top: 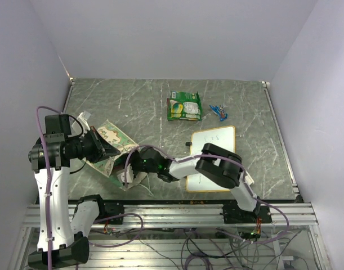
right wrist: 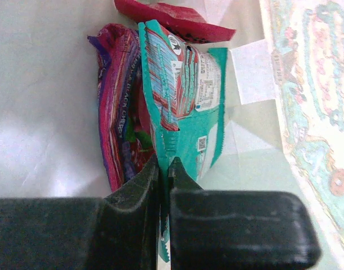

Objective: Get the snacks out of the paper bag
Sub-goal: Pick up the snack from the paper bag, then place the snack at the center of the board.

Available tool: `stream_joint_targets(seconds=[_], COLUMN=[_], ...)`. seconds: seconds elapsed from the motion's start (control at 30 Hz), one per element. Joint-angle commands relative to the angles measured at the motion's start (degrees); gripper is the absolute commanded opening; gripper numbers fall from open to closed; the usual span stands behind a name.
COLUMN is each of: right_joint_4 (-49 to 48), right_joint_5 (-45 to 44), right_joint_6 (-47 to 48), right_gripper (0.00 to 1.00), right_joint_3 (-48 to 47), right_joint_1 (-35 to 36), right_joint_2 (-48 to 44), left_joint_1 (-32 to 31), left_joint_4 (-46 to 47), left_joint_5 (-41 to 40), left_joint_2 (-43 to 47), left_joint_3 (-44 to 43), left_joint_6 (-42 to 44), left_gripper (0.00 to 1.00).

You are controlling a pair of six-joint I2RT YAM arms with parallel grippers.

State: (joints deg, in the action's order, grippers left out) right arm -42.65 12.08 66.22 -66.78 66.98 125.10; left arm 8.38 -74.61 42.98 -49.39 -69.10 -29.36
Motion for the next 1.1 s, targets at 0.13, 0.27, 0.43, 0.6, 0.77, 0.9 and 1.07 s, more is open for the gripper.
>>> stream_joint_targets(seconds=[0.13,0.27,0.43,0.6,0.77,0.9,1.07], right_joint_4=[6.8,16.3,24.2,36.3,47.5,53.1,56.6], right_joint_5=[7.3,12.2,16.7,11.3,5.6,5.3,-13.7], right_joint_6=[-10.0,-17.9,-38.7,-53.3,-63.7,-66.6,-72.7], right_gripper=[0.0,0.0,0.0,0.0,0.0,0.0,0.0], right_joint_3=[9.0,12.0,14.5,13.6,11.7,9.8,2.8], right_joint_1=[-0.2,-0.2,-0.2,-1.0,-6.2,-15.9,-23.9], right_joint_2=[-16.3,-23.9,-36.6,-49.2,-60.8,-66.4,-64.2], left_joint_1=[-0.4,-0.4,-0.4,-0.4,-0.3,-0.4,-0.4], left_joint_4=[1.5,4.6,10.8,15.0,16.7,18.2,18.5], left_joint_5=[-6.0,-6.2,-5.6,-6.3,-8.1,-8.0,-7.3], left_joint_2=[-1.6,-2.6,-2.3,-3.4,-5.4,-6.6,-6.8], left_joint_3=[-4.2,-4.6,-2.3,-1.8,-2.0,-1.4,-1.3], left_joint_6=[-4.2,-6.4,-11.9,-13.6,-13.3,-13.7,-13.6], left_gripper=[0.07,0.07,0.07,0.07,0.07,0.07,0.07])
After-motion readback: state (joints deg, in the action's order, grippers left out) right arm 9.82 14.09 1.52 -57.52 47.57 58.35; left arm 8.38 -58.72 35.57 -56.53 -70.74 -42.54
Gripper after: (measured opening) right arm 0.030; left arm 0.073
